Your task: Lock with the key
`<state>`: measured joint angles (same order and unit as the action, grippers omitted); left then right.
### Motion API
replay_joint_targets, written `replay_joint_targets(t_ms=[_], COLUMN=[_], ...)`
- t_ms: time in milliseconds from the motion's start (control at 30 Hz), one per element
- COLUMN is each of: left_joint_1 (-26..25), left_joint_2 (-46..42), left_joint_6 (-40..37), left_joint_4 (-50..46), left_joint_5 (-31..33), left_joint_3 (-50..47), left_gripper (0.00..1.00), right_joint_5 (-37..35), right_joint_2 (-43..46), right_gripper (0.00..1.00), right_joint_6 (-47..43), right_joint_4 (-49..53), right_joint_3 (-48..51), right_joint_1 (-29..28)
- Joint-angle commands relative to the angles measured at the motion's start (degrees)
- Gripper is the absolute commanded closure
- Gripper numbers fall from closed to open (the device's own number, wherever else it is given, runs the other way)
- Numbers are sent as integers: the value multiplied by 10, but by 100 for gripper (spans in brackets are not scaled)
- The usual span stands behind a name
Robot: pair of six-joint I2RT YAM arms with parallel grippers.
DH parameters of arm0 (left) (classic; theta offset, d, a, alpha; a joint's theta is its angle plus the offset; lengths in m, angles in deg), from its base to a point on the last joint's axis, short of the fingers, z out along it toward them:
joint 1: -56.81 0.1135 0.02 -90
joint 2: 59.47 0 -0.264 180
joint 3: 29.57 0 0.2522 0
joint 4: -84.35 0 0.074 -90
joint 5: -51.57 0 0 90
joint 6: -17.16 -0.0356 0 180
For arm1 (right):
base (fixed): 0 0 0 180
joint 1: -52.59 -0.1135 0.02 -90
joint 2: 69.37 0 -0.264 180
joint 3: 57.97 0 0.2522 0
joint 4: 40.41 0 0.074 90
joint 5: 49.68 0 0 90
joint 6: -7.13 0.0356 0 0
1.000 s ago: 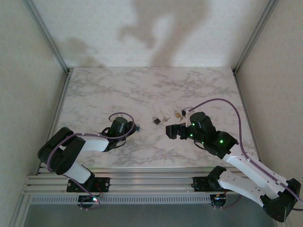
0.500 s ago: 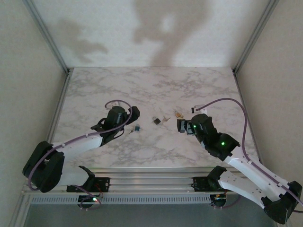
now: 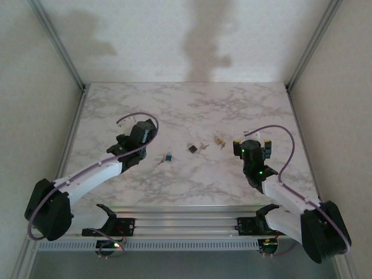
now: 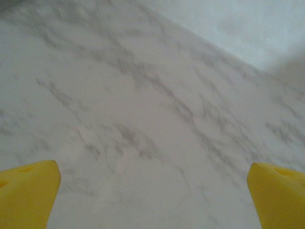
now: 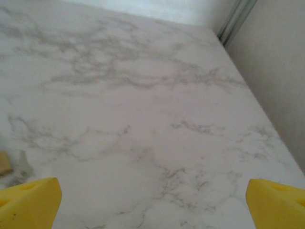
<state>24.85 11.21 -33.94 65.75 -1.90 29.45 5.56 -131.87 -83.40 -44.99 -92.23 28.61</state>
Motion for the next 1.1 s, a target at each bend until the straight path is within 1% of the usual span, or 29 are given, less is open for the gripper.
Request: replay_joint_targets(t_ms=[0, 33, 67, 100, 133, 167, 200, 267, 300, 333, 367, 400, 467, 500, 533, 567, 600, 633, 667, 700, 733, 800, 867, 900, 933, 967, 1033, 1067], left_joint_1=[8, 14, 21, 34, 48, 72, 94, 142, 165, 184, 199, 217, 248, 261, 268, 273, 277, 286, 295, 305, 316, 349, 371, 372, 372, 374, 361, 357], left_joint_2=[-81, -112, -144, -167, -176, -173, -163, -144, -138, -133, -126, -120, -93, -80, -66, -51, -39, -26, -18, 0, 21, 45, 68, 74, 78, 103, 142, 170], left_joint_6=[-101, -153, -206, -236, -243, -239, -242, -253, -250, -256, -267, -254, -241, -238, -260, -283, -265, -251, -257, -253, -248, -243, -257, -278, -305, -314, -326, -342], left_joint_4=[130, 199, 298, 343, 355, 343, 333, 340, 353, 368, 395, 389, 388, 387, 415, 455, 499, 568, 598, 620, 636, 644, 635, 656, 708, 752, 769, 790], left_joint_5=[98, 73, 48, 27, 22, 29, 33, 27, 27, 17, 2, -19, -46, -53, -59, -67, -55, -72, -105, -117, -136, -203, -246, -267, -296, -314, -305, -323], left_joint_3=[-102, -149, -198, -230, -241, -240, -239, -254, -266, -275, -286, -280, -264, -260, -277, -303, -327, -352, -351, -346, -343, -329, -308, -312, -332, -341, -330, -326], left_gripper=[0, 1, 0, 1, 1, 1, 0, 1, 0, 1, 0, 0, 0, 0, 0, 0, 0, 0, 0, 0, 0, 0, 0, 0, 1, 0, 1, 0], right_joint_5=[55, 82, 125, 142, 130, 145, 164, 177, 212, 195, 190, 214, 228, 253, 291, 295, 312, 315, 290, 261, 225, 214, 215, 214, 215, 216, 216, 216], right_joint_2=[-53, -69, -94, -125, -139, -146, -158, -180, -202, -221, -213, -211, -217, -229, -265, -273, -255, -255, -262, -258, -261, -260, -262, -261, -261, -261, -261, -261], right_gripper=[1, 1, 1, 1, 1, 1, 1, 1, 1, 1, 1, 1, 1, 1, 1, 1, 1, 1, 1, 1, 1, 1, 1, 1, 1, 1, 1, 1], right_joint_6=[-27, -39, -43, -26, -25, -27, -48, -71, -84, -86, -70, -59, -30, -14, -2, -7, -14, -15, -6, 8, 21, 26, 25, 25, 25, 25, 25, 26], right_joint_4=[-224, -250, -280, -292, -279, -244, -257, -283, -323, -365, -324, -304, -297, -319, -382, -434, -383, -357, -371, -346, -327, -323, -328, -324, -323, -323, -323, -322], right_joint_3=[39, 44, 51, 47, 30, 12, 8, 6, 17, 21, 7, -1, -7, 3, 20, 33, 25, 14, 12, 4, -8, -9, -9, -10, -10, -10, -11, -11], right_joint_1=[26, 38, 56, 73, 76, 80, 85, 88, 98, 98, 104, 118, 143, 162, 183, 184, 182, 182, 182, 182, 184, 183, 183, 183, 183, 182, 182, 183])
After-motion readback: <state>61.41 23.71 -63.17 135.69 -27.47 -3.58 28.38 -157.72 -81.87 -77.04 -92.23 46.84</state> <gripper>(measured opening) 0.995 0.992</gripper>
